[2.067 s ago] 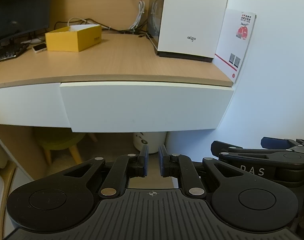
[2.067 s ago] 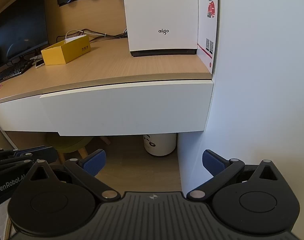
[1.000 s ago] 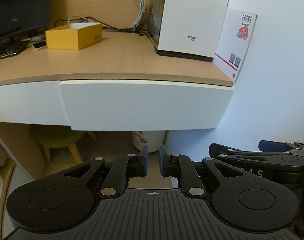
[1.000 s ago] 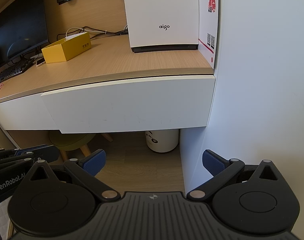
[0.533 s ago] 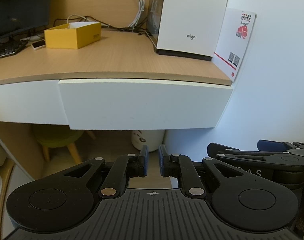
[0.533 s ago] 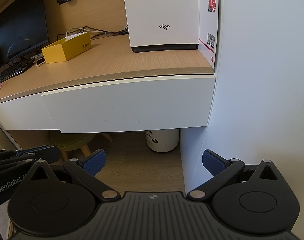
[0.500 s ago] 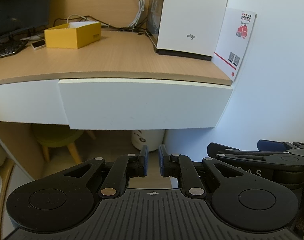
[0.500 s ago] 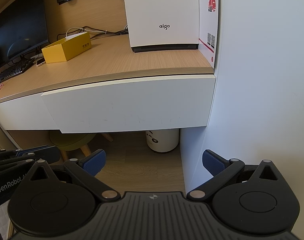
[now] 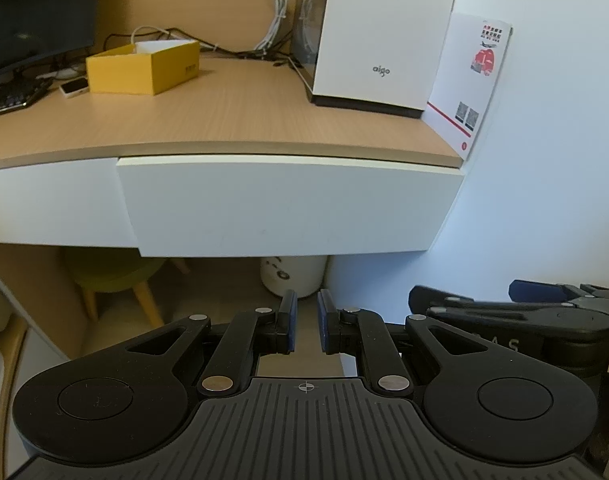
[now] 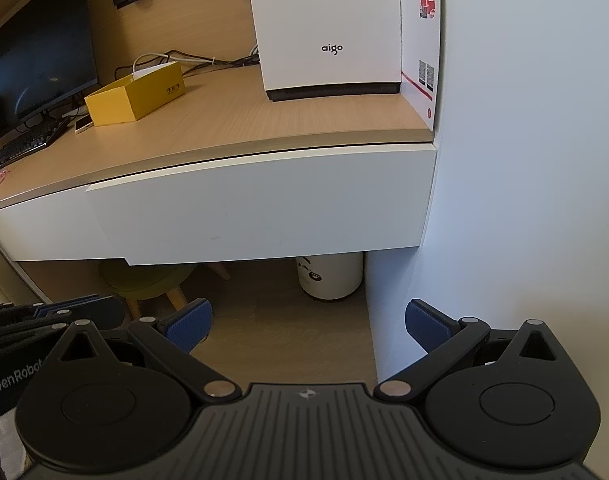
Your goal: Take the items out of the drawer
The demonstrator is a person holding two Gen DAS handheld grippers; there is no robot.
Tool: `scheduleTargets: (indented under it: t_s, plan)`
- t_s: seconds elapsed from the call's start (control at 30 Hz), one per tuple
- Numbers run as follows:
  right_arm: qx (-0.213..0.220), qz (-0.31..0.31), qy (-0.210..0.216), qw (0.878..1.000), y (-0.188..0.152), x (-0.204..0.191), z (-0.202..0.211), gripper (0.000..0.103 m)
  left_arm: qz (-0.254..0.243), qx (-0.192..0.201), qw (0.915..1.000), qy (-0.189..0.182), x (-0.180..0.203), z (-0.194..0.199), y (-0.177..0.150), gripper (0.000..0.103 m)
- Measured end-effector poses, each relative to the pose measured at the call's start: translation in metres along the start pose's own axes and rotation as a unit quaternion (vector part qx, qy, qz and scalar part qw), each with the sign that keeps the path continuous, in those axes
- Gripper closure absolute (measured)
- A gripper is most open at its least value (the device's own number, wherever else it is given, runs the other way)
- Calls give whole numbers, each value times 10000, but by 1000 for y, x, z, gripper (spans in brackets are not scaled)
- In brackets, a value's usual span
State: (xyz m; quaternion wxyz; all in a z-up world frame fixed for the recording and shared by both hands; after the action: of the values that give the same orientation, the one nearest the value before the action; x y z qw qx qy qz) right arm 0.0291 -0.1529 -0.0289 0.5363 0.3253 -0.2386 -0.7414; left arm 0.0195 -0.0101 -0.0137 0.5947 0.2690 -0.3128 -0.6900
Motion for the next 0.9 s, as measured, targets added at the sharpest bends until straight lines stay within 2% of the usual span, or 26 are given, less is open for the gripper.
scheduleTargets:
  t_s: [0.37,0.57,0.7,0.77,0.83,0.9]
  plan:
    - [-125,48,-188,9997,0,-7,-3,0,128,-73,9997,-213,-25,-6,-2,90]
    - [-128,-37,-225,9997,7,-21,-8,0,171,-86,9987,-482,-50,-8,1,90]
    - [120,-27,-263,9996,16,-35,-5,0,559,110,9958,-712,-90,-6,12,90]
    - [329,-28,-286,9990,21,-40,-3,0,839,186,9939,-696,-112,-8,15,90]
    - [499,-23,-279,9984,27,-44,-2,0,1001,131,9926,-678,-130,-13,16,89]
    - [619,-57,-266,9977,35,-47,-3,0,1201,4,9892,-836,-148,-20,15,89]
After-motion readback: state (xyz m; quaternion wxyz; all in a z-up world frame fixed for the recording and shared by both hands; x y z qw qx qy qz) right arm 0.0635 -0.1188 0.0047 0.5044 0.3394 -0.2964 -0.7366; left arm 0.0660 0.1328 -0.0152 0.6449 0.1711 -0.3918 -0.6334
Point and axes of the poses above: each gripper's, at about its wrist camera, not at the fingertips, and z roughly against the way its jaws point, x to its right, y to its top, the point moved 2 cm from there along -z, roughly the way its jaws point, and after that the axes turned 9 degrees about -z, right-handed, at the moved point
